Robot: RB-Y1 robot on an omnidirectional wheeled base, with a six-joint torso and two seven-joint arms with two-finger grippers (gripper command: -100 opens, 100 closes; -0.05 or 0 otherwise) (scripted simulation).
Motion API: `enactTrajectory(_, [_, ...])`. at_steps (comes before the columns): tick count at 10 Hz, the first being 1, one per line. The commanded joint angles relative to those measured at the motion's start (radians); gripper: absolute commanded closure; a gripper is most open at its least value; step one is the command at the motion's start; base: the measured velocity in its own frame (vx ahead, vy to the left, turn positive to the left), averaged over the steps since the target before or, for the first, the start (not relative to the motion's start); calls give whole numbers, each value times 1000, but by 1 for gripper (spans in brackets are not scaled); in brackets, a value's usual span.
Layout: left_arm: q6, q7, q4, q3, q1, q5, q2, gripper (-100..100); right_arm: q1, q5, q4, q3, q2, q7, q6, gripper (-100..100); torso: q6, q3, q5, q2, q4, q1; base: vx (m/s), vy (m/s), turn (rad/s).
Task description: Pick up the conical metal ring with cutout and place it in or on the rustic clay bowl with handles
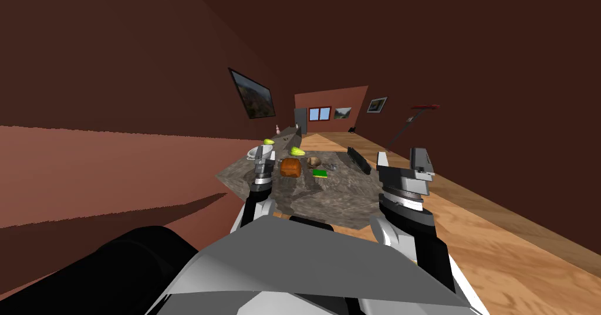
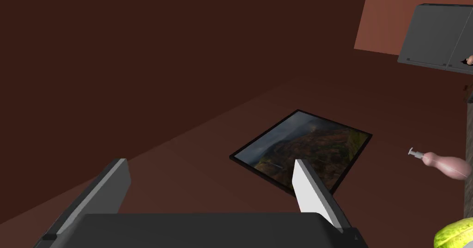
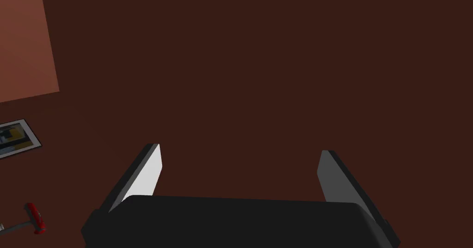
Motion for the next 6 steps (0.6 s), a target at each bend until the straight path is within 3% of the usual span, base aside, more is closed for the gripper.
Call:
enactTrajectory(1, [0,0,0,0,0,0,0,0,-13,-11,12,-8,-40,-21,5,-100,0,0,0,0,0,0,-15,13,57])
enactTrajectory(6, [0,0,0,0,0,0,0,0,-70,-68,73,-47,-112,-117,30,-100,0,1,0,2,0,1,-35,21,67])
